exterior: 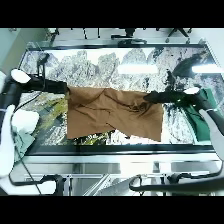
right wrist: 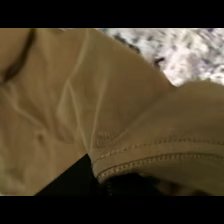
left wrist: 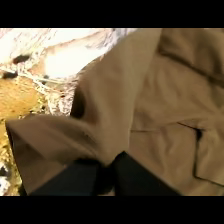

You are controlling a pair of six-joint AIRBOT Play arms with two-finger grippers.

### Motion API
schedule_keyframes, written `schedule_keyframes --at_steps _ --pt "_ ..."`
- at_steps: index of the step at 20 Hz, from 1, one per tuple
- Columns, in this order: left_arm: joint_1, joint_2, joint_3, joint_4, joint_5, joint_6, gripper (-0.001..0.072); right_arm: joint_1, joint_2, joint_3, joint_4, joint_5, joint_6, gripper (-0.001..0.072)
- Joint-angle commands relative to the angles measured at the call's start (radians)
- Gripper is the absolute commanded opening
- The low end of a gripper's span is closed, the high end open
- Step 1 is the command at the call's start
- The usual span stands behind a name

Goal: Fold the shirts.

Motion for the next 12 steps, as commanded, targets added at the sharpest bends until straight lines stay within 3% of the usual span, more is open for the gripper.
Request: schedule_keyframes --at_steps 1,3,5,7,12 --pt "0.018 -0.189 0.125 -0.011 -0.025 -0.063 0.0711 -0.003 -0.125 0.05 0.061 -0.056 -0.094 0.0267" --pt "0.051 -0.219 0.265 -0.009 -0.15 -0.1 0.0698 -0.033 -0.108 0.137 0.055 0.001 -0.093 0.038" --pt "0.096 -0.212 0.371 -0.009 -0.29 -0.122 0.0698 -0.106 -0.059 0.223 0.009 0.126 -0.076 0.038" --pt "0.151 -0.173 0.414 -0.009 -0.41 -0.143 0.0698 -0.203 0.016 0.253 -0.074 0.209 0.015 0.038" --pt "0.218 0.017 0.097 -0.008 -0.441 -0.135 0.0697 -0.405 0.115 0.224 -0.296 0.38 0.157 0.038"
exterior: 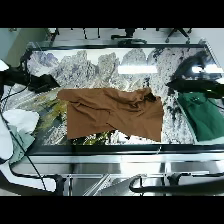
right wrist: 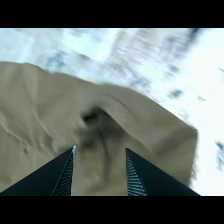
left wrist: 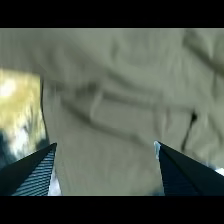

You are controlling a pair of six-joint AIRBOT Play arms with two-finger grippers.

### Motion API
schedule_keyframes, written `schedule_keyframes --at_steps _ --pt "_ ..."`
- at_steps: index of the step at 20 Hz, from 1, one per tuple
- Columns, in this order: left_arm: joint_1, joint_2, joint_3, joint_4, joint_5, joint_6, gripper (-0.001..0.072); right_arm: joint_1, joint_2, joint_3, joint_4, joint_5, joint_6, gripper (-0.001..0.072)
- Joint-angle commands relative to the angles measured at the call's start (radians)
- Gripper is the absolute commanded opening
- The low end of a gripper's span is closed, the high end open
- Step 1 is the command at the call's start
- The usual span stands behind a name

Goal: Fold the shirts.

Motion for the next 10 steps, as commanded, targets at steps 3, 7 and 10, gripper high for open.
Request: schedule_keyframes --at_steps 3,7,10 --pt "0.032 0.195 -0.473 0.001 0.026 0.021 0.0697 -0.142 0.043 -0.109 -0.124 0.132 0.082 0.0381" --pt "0.031 0.232 -0.767 0.0 0.117 0.055 0.0697 -0.134 0.025 -0.227 -0.124 0.082 0.07 0.0381" --pt "0.027 0.232 -0.866 0.002 0.192 0.071 0.0697 -0.133 -0.004 -0.244 -0.124 0.086 0.071 0.0381"
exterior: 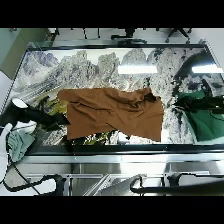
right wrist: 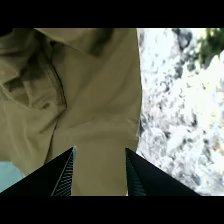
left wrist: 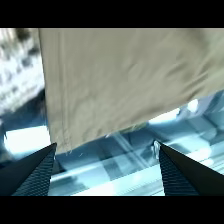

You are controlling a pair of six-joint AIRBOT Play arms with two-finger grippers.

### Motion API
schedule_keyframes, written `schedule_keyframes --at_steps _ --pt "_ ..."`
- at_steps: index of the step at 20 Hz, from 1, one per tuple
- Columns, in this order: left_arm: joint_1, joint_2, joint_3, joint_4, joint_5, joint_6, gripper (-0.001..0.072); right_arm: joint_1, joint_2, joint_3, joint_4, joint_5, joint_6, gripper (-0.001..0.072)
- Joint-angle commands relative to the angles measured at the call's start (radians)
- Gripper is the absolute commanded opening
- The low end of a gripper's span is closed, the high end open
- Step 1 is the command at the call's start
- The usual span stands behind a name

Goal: Fold the shirts.

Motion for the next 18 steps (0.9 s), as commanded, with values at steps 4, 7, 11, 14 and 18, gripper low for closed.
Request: schedule_keyframes --at_steps 4,7,11,14,18 --pt "0.001 0.014 -0.182 0.008 0.182 0.026 0.0697 0.01 -0.047 -0.045 -0.008 0.0 0.003 0.0382" --pt "0.001 0.014 -0.184 0.006 0.206 0.027 0.0697 0.05 -0.073 -0.045 -0.009 -0.003 0.003 0.0381" --pt "-0.016 -0.021 -0.184 -0.082 0.234 0.066 0.0696 0.119 -0.136 -0.045 -0.009 -0.013 0.004 0.0381" --pt "-0.08 -0.1 -0.184 -0.105 0.24 0.089 0.0696 0.159 -0.173 -0.045 -0.008 -0.051 0.005 0.0381" --pt "-0.123 -0.154 -0.151 -0.104 0.244 0.091 0.0362 0.166 -0.176 -0.039 0.003 -0.077 0.004 0.0381"
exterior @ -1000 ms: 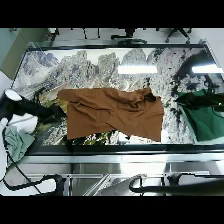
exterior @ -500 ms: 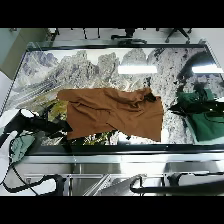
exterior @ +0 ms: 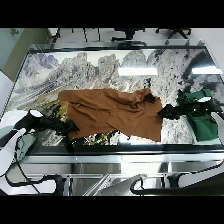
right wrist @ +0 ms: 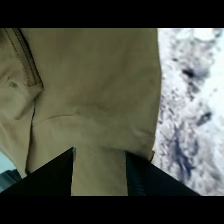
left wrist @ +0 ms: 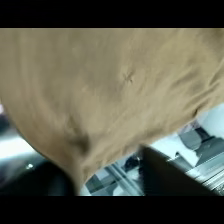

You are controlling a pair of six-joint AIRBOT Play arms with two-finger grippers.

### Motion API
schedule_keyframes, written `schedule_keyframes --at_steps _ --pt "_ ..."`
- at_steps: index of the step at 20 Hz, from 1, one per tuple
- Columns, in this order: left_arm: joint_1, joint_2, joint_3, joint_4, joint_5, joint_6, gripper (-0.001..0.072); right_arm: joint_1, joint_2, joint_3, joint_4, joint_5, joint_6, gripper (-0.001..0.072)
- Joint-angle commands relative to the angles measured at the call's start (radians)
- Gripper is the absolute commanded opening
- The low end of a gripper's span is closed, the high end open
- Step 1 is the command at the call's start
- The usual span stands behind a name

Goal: Fold the shirts.

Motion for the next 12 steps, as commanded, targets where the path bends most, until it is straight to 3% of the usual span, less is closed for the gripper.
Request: schedule_keyframes --at_steps 1,2,7,10,12 --pt "-0.028 -0.037 0.035 0.011 0.021 0.01 0.0162 0.001 -0.001 0.008 0.007 0.002 0.001 0.0381" --pt "-0.028 -0.037 0.056 0.01 0.009 0.01 0.0015 -0.01 0.014 0.009 0.009 0.027 0.001 0.0381" --pt "-0.023 -0.037 0.147 0.011 -0.06 0.006 0.0014 -0.124 0.109 0.009 0.007 0.014 0.0 0.0386" --pt "-0.024 -0.037 0.159 0.01 -0.059 0.003 0.0015 -0.168 0.085 0.009 -0.004 0.004 0.001 0.0492" --pt "-0.024 -0.037 0.159 0.01 -0.06 0.003 0.0015 -0.165 0.05 0.009 -0.005 0.004 0.001 0.0491"
